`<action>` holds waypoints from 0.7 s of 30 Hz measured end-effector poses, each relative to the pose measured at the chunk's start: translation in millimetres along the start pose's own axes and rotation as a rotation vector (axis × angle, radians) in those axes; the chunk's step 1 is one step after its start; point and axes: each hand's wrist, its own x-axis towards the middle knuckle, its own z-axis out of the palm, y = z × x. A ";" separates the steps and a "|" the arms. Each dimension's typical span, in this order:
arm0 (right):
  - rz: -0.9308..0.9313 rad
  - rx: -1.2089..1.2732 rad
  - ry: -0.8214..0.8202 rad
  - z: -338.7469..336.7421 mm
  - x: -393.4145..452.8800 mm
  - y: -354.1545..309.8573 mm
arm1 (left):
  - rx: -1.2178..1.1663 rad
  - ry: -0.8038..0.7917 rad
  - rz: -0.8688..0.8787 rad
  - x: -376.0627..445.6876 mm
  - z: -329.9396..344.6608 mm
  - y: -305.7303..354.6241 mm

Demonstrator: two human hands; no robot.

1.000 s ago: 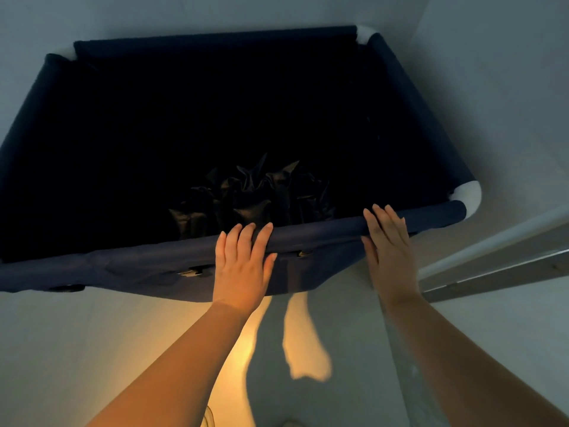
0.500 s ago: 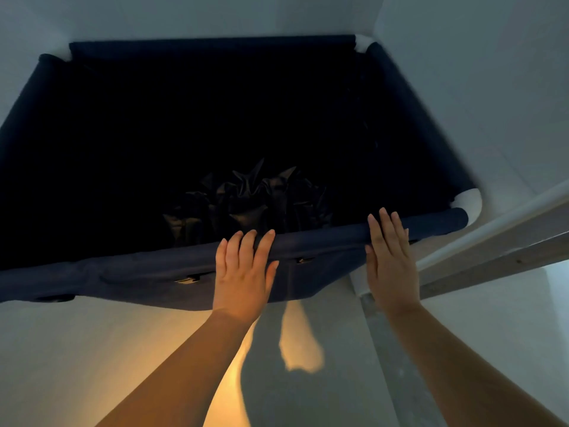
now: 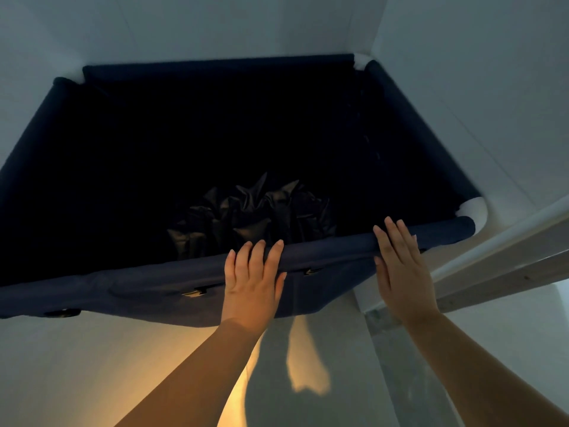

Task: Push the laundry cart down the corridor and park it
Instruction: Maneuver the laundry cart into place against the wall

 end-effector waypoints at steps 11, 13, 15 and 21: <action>0.040 0.028 -0.051 -5.4 2.3 -7.7 | -0.002 -0.041 0.030 0.5 -4.4 -5.4; 0.063 0.027 -0.072 -7.4 2.7 -13.0 | -0.026 -0.052 0.049 0.0 -10.6 -7.5; 0.105 -0.012 -0.097 -8.8 1.8 -22.8 | -0.035 -0.070 0.091 -1.3 -17.5 -12.0; 0.094 -0.042 -0.170 -4.1 2.4 -88.8 | -0.009 -0.123 0.162 -18.9 -43.1 -72.2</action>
